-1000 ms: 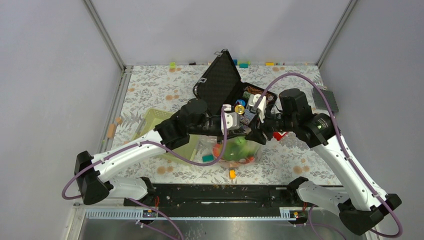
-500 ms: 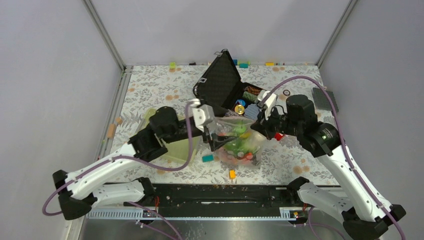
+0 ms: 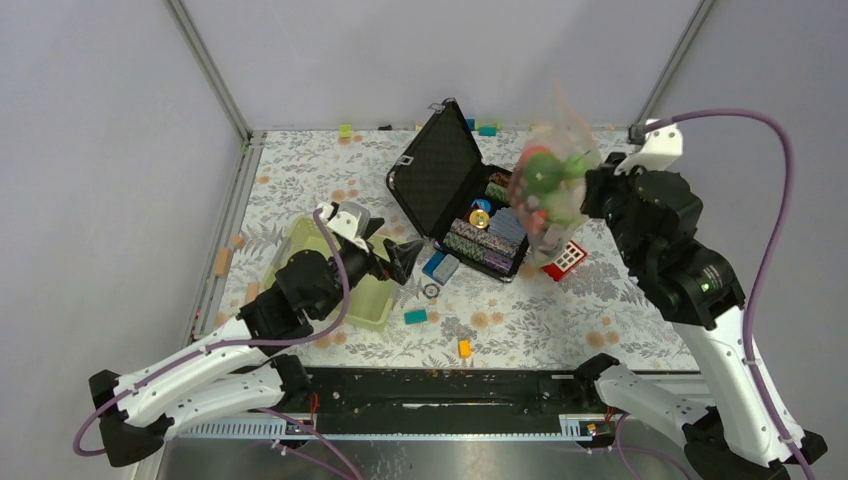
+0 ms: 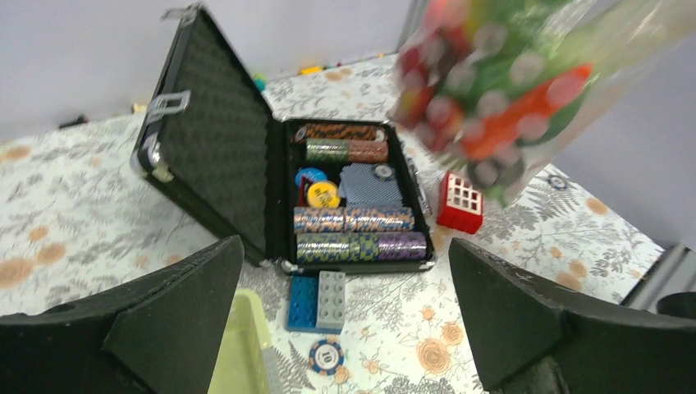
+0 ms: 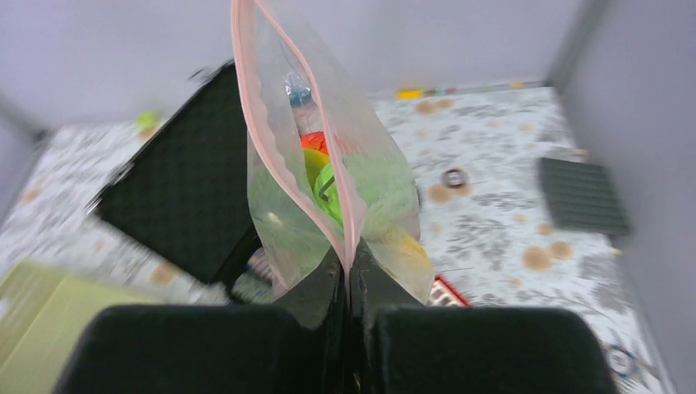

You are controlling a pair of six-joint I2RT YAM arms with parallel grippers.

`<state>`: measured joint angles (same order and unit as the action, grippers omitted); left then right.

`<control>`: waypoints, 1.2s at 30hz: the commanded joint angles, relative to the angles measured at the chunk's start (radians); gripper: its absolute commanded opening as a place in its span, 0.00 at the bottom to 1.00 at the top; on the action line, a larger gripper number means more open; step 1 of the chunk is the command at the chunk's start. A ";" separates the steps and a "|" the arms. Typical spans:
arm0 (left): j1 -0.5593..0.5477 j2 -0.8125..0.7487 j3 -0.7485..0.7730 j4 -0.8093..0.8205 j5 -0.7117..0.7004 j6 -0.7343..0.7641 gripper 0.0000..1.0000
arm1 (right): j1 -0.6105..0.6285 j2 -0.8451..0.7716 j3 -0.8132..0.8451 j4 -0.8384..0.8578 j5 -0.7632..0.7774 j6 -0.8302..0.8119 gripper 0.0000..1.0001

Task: Place the food in the zip-top bag and seal the zipper
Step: Place the zipper food storage bag at the center of the board.

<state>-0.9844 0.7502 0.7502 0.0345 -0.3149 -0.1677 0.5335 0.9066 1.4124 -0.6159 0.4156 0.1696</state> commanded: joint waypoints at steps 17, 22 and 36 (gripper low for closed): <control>0.047 0.069 -0.076 0.089 -0.108 -0.187 0.99 | -0.526 0.645 0.456 0.018 0.257 0.302 0.00; 0.050 0.075 -0.097 0.110 -0.110 -0.185 0.99 | -0.595 0.450 0.021 0.130 0.295 0.468 0.13; 0.053 0.030 -0.143 0.136 -0.076 -0.202 0.99 | -0.609 -0.099 -0.739 0.059 0.231 0.690 0.51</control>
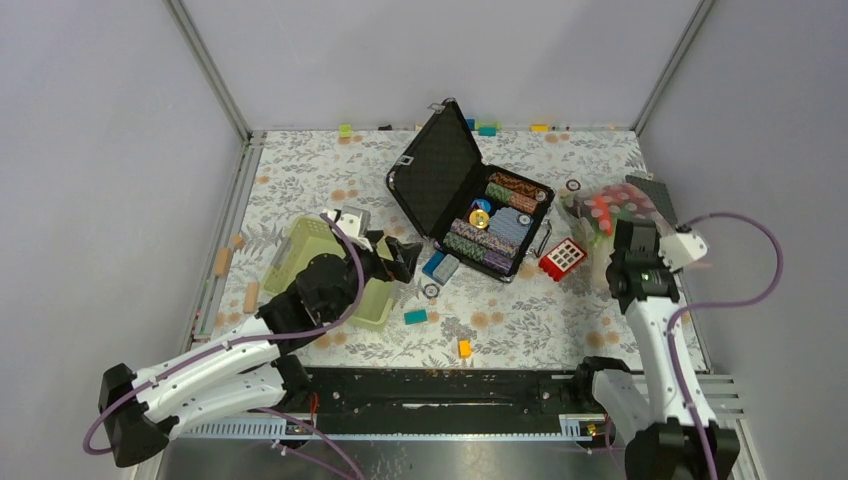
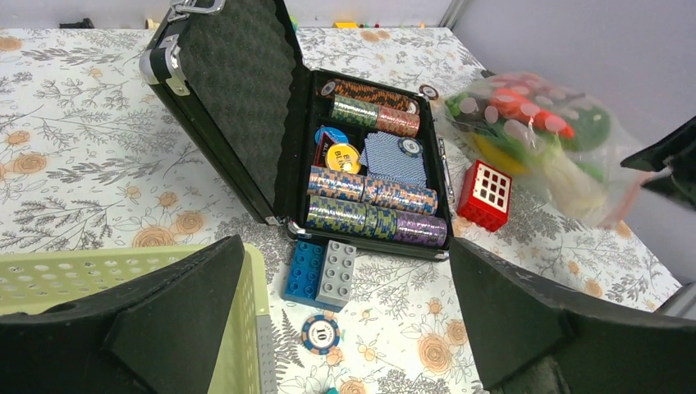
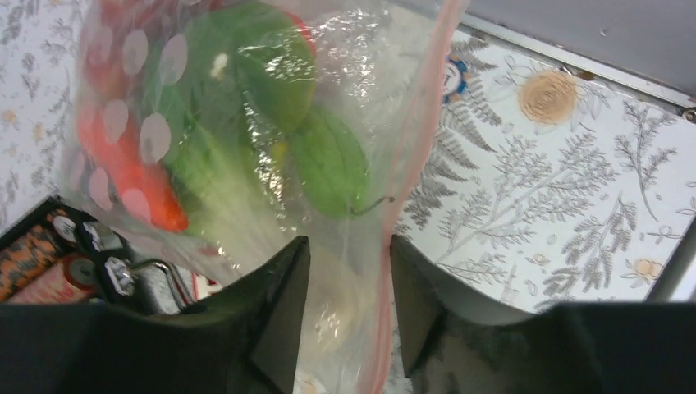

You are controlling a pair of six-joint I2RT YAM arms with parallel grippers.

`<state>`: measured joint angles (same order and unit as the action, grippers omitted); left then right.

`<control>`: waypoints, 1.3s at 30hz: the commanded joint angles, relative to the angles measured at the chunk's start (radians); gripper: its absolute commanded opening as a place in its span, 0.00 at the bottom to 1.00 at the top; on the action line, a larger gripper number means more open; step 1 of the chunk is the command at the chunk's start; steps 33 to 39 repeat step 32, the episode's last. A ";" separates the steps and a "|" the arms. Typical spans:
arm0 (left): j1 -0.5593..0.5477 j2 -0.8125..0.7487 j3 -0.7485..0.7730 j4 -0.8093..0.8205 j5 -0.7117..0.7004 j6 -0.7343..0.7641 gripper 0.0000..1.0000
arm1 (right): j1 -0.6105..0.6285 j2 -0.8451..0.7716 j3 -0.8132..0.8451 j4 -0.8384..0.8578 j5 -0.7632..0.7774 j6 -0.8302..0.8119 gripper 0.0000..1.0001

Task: Place the food in the zip-top bag and seal the zipper
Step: Place the zipper food storage bag at the center of the board, then reset both arms

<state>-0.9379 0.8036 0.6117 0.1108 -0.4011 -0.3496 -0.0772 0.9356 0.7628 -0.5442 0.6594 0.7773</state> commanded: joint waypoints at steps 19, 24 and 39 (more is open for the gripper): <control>0.006 -0.051 0.157 -0.319 -0.151 -0.164 0.99 | 0.002 -0.567 -0.029 -0.226 -0.490 -0.297 1.00; 0.007 -0.096 0.170 -0.441 -0.234 -0.195 0.99 | 0.002 -0.633 -0.034 -0.271 -0.492 -0.348 1.00; 0.006 -0.102 0.186 -0.526 -0.278 -0.227 0.99 | 0.002 -0.663 -0.052 -0.258 -0.514 -0.346 1.00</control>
